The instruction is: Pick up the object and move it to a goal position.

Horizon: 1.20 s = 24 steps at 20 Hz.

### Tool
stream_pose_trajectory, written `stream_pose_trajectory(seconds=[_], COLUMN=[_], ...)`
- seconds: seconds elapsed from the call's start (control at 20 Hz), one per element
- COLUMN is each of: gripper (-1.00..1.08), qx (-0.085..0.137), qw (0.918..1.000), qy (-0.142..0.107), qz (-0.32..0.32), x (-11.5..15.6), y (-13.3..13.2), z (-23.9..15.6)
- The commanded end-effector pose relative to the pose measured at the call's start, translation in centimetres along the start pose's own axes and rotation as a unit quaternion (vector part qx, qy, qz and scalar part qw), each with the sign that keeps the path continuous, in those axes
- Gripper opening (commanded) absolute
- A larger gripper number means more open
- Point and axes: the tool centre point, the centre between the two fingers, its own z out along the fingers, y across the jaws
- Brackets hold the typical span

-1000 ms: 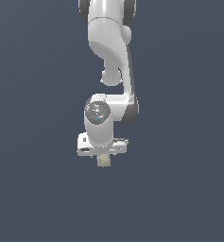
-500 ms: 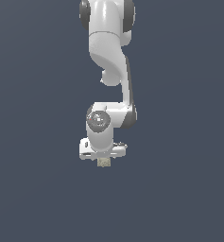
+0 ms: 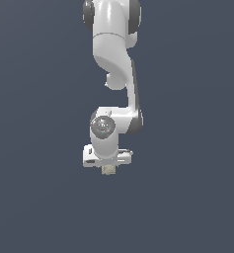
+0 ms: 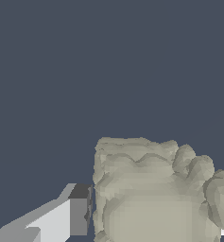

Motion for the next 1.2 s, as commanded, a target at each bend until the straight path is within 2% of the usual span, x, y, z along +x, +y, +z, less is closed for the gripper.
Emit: stream_pose_trajectory(seconds=[0.0, 0.3, 0.6, 0.85, 1.15], gripper=[-1.00, -1.00, -1.00, -1.00, -1.00], qx=[0.000, 0.000, 0.000, 0.000, 0.000], qw=[1.0000, 1.0000, 1.0000, 1.0000, 1.0000], qy=[0.000, 0.000, 0.000, 0.000, 0.000], qz=[0.000, 0.000, 0.000, 0.000, 0.000], x=[0.0, -0.1, -0.7, -1.5, -2.9], y=[0.0, -0.4, -1.7, -3.8, -7.4], z=[0.0, -0.6, -2.7, -5.9, -11.6])
